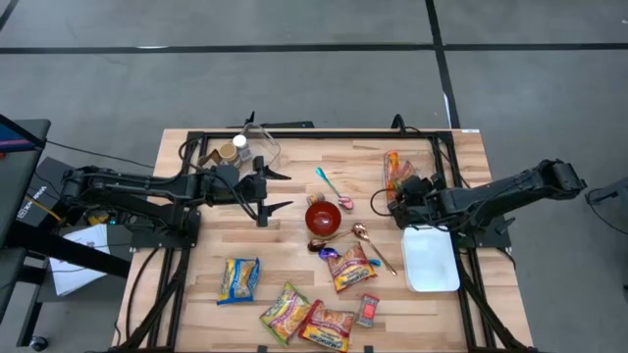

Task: Pick & Place Food Item
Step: Put the top green noodle pack into the right transparent bin

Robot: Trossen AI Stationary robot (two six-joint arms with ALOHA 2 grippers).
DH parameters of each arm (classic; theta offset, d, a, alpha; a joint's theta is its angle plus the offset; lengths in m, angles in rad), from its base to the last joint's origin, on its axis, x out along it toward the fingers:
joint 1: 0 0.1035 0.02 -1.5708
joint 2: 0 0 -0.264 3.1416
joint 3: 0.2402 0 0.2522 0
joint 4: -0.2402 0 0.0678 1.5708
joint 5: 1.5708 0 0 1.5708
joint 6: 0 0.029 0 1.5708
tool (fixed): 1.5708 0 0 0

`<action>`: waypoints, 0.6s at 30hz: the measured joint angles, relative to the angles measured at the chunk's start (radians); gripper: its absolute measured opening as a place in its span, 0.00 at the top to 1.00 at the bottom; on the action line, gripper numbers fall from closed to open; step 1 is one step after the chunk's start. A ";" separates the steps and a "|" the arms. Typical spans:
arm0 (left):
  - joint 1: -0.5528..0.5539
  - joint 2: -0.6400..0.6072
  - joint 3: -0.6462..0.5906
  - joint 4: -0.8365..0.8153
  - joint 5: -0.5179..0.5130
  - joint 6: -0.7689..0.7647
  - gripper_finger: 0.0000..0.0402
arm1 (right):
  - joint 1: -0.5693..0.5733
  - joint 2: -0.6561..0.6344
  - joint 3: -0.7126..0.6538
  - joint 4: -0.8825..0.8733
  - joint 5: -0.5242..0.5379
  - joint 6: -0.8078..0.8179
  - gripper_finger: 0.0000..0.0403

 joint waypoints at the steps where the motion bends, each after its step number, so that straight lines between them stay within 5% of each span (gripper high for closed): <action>1: 0.000 0.000 0.000 0.000 0.000 0.000 0.26 | 0.007 -0.016 0.000 -0.011 0.012 0.015 0.48; 11: 0.000 0.000 0.000 0.000 0.000 0.000 0.26 | -0.030 -0.235 0.001 -0.281 -0.037 0.319 0.58; 18: 0.000 0.000 0.000 0.009 0.000 0.000 0.26 | -0.170 -0.427 0.023 -0.135 -0.250 0.129 0.59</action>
